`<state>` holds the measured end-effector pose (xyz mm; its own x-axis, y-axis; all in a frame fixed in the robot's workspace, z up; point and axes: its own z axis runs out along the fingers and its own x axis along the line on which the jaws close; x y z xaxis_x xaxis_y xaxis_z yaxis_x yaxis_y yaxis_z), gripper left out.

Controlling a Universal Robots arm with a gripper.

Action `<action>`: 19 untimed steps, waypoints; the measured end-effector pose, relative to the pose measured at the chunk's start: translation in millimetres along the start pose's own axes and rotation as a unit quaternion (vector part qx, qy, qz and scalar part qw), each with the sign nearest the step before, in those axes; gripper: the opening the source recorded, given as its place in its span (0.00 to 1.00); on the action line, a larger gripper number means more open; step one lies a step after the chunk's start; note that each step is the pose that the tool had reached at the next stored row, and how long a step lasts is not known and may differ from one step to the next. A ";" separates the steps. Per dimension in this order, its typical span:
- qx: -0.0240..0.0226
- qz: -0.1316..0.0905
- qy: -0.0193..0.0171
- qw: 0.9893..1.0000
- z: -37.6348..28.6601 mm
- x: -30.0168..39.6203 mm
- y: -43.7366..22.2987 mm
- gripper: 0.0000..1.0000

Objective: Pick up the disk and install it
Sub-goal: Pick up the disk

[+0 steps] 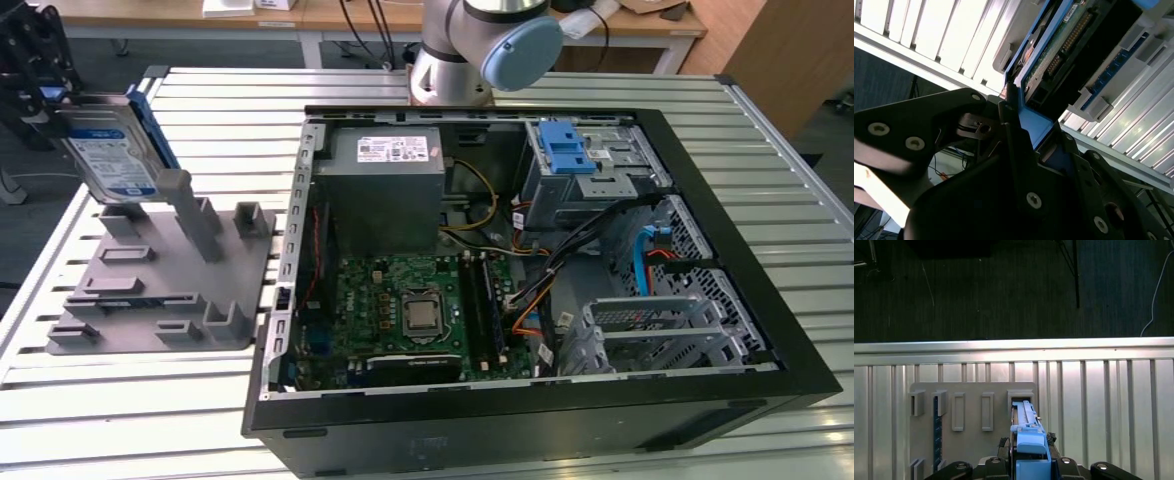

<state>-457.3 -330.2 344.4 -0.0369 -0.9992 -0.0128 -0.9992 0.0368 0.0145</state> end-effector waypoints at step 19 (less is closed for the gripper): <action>0.000 0.000 0.000 1.000 -4.2 -0.1 0.1 0.36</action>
<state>-457.3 -330.2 348.7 -0.0369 -0.9992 -0.0128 -0.9992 0.0367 0.0146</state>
